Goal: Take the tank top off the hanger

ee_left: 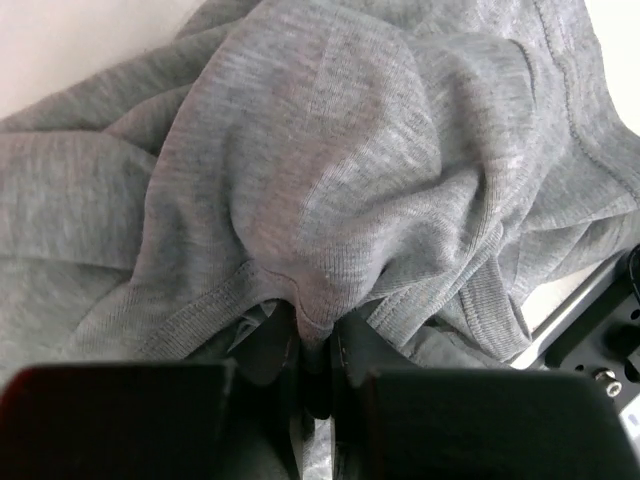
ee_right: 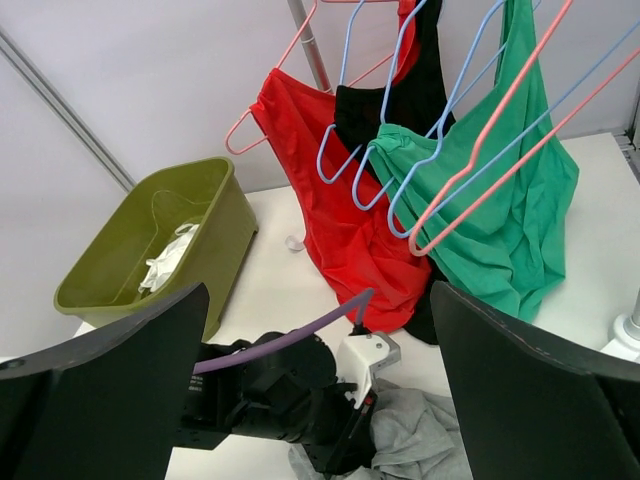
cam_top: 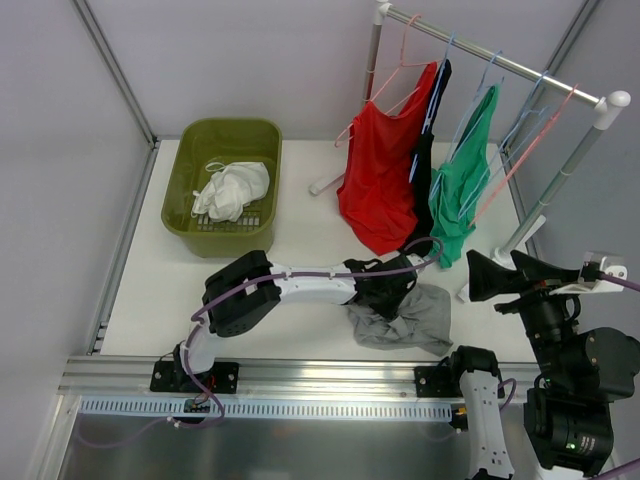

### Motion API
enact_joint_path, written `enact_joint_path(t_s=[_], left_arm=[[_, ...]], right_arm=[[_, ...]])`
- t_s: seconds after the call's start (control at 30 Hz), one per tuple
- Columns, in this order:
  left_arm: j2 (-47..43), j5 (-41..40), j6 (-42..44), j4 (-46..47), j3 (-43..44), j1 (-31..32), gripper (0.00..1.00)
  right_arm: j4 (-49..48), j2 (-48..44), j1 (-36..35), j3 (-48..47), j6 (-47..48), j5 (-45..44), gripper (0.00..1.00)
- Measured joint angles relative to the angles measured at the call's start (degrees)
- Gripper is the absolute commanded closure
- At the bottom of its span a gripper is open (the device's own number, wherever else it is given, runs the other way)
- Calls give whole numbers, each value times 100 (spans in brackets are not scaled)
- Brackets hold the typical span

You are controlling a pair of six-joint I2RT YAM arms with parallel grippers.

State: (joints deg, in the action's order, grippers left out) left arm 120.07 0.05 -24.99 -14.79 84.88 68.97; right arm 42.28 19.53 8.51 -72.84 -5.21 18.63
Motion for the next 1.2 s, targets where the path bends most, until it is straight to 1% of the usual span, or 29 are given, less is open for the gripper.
enact_joint_path(t_s=[0.17, 0.3, 0.4, 0.5, 0.6, 0.67, 0.77, 0.87, 0.93, 0.97, 1.1, 1.2], left_arm=[[-501, -529, -151, 144, -673, 90, 100], [-1362, -1178, -138, -485, -1410, 109, 100], [-2208, -1694, -122, -1045, -1714, 52, 100], [-3152, -2039, -90, -1296, -1720, -131, 100], [-4019, -2173, 17, -1421, -1523, -599, 100], [-4323, -2201, 107, -1497, -1270, -973, 100], [-4481, -2295, 304, -1735, -636, -1504, 100], [-4374, -2308, 555, -2094, 385, -1886, 100], [-4197, -2312, 763, -2334, 1342, -2096, 100], [-4070, -2323, 885, -2470, 1965, -2201, 100], [-3536, -2426, 1353, -2647, 4120, -2490, 100], [-3161, -2605, 1718, -2664, 5375, -2815, 100]], right_arm=[[90, -103, -133, 0, 162, -254, 1], [212, -151, -245, 0, 282, -487, 0], [273, -186, -284, 0, 330, -638, 0], [321, -214, -284, 0, 345, -708, 0], [352, -219, -284, -11, 374, -745, 1], [374, -216, -284, -37, 382, -750, 1], [393, -216, -284, -109, 382, -754, 1], [393, -216, -293, -173, 385, -780, 0], [398, -214, -310, -199, 409, -811, 0], [400, -205, -328, -214, 437, -833, 1], [413, -144, -367, -282, 509, -901, 1], [431, -79, -420, -302, 590, -942, 0]])
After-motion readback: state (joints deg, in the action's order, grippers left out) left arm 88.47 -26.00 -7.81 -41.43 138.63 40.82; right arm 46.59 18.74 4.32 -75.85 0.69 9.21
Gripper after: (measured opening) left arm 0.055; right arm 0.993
